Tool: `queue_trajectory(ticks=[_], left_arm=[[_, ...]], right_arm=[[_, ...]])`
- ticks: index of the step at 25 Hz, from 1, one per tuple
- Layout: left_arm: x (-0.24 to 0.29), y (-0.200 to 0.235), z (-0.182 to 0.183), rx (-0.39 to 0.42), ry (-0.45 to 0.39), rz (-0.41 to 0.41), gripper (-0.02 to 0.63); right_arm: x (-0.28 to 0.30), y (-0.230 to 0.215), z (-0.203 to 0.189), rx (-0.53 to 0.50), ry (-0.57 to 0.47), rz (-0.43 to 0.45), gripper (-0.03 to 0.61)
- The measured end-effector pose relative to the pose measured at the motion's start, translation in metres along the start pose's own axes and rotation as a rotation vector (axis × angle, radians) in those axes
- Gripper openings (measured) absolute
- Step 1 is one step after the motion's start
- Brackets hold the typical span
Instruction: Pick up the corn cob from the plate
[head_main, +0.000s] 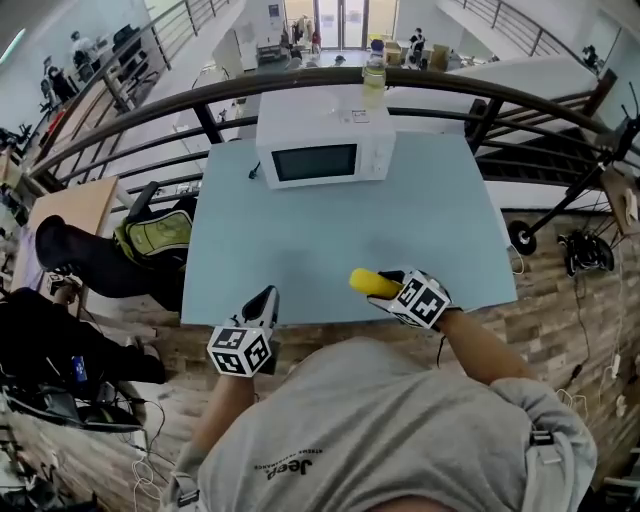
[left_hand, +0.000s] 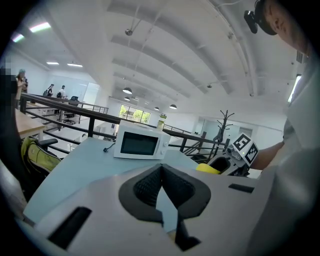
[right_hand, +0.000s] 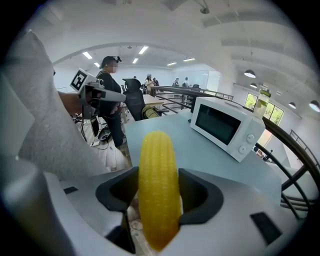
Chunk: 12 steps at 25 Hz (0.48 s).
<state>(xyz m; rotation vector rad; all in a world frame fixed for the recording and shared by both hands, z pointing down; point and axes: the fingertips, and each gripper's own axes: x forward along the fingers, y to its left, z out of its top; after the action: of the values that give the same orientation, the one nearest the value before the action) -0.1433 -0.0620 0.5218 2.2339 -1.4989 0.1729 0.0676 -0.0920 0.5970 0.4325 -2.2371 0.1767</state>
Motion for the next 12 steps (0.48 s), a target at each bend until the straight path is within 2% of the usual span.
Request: queue_trajectory(ticks=[7, 12], left_arm=[[0.011, -0.013, 0.002, 0.024, 0.010, -0.012, 0.008], [0.010, -0.009, 0.004, 0.046, 0.021, -0.028, 0.008]], right_arm=[[-0.011, -0.019, -0.010, 0.077, -0.030, -0.027, 0.256], [-0.014, -0.018, -0.010, 0.074, -0.027, -0.060, 0.256]])
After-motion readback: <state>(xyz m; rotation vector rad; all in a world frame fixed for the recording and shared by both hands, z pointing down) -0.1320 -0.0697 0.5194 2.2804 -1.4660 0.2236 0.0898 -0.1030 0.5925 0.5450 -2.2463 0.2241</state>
